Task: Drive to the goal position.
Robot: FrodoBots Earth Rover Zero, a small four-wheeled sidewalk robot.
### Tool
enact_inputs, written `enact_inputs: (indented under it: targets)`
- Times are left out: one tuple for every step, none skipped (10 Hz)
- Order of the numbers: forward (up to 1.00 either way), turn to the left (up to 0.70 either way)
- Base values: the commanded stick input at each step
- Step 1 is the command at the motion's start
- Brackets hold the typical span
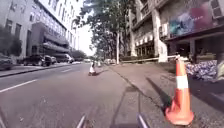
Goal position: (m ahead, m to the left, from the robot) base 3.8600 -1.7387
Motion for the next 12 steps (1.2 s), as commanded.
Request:
enact_inputs:
  targets:
    - [-0.45, 0.0]
    - [-0.45, 0.0]
    - [-0.45, 0.0]
    - [-0.45, 0.0]
    - [-0.45, 0.0]
    - [-0.45, 0.0]
    - [-0.45, 0.0]
    - [-0.45, 0.0]
    - [-0.45, 0.0]
    - [-0.45, 0.0]
    - [-0.45, 0.0]
    - [-0.45, 0.0]
